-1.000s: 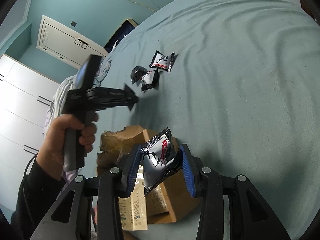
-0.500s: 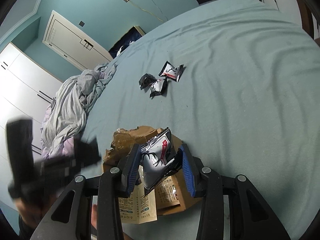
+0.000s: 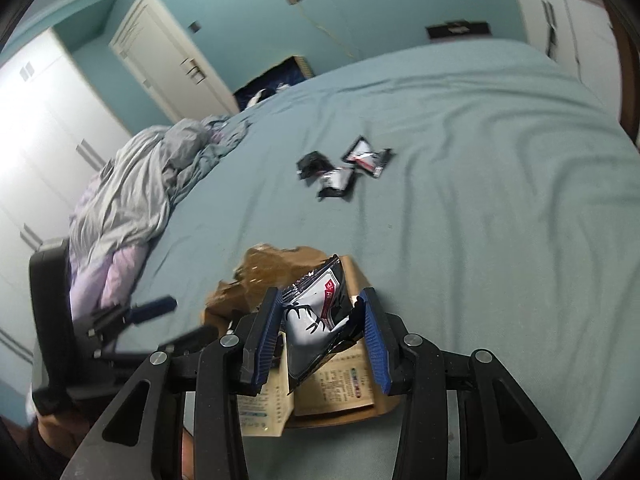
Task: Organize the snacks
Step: 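Carry both white packets over the box and open both grippers, then grasp a white deer-print packet with the right gripper while the left grasps a black packet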
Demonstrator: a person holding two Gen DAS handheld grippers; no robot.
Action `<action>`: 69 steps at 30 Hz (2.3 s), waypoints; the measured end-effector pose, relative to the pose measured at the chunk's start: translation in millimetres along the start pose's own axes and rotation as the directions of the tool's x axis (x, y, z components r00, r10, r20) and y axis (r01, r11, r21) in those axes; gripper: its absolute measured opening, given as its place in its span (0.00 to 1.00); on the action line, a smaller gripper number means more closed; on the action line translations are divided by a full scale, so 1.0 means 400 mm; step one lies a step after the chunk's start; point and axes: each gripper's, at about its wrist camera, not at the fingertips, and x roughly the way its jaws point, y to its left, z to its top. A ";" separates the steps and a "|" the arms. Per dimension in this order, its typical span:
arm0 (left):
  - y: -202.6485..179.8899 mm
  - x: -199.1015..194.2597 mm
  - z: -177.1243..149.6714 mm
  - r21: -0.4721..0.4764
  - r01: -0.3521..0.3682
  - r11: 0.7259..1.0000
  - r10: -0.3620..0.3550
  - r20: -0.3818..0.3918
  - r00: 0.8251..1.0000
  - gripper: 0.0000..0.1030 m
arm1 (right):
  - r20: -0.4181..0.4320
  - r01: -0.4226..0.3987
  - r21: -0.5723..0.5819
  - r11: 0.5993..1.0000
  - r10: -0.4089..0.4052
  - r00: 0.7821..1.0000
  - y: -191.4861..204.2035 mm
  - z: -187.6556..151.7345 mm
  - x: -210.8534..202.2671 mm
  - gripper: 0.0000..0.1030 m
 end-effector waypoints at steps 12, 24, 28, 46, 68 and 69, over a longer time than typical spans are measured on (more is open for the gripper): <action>0.051 -0.027 0.005 -0.085 0.001 0.996 0.003 0.045 0.999 0.73 | 0.047 0.096 -0.094 0.991 -0.092 0.995 0.068 -0.008 0.017 0.82; 0.028 -0.020 0.004 -0.081 0.015 0.997 -0.013 0.022 1.000 0.73 | 0.256 0.422 -0.050 0.905 -0.397 0.882 0.044 0.013 -0.027 0.82; 0.018 -0.016 0.011 -0.086 0.024 0.996 -0.022 0.018 1.000 0.73 | 0.140 0.293 0.045 0.955 -0.297 0.945 -0.018 0.045 0.000 0.82; 0.011 0.038 0.033 -0.071 0.059 0.996 -0.062 -0.039 0.997 0.74 | -0.121 0.181 0.118 0.976 -0.166 0.979 -0.209 0.339 0.287 0.82; 0.042 0.120 0.104 -0.094 0.080 0.992 -0.087 -0.072 0.994 0.78 | -0.147 0.248 -0.349 0.904 -0.314 0.938 -0.142 0.436 0.771 0.52; 0.041 0.123 0.113 -0.088 0.071 0.994 -0.077 -0.067 0.995 0.78 | -0.137 0.214 -0.314 0.925 -0.267 0.954 -0.157 0.439 0.763 0.49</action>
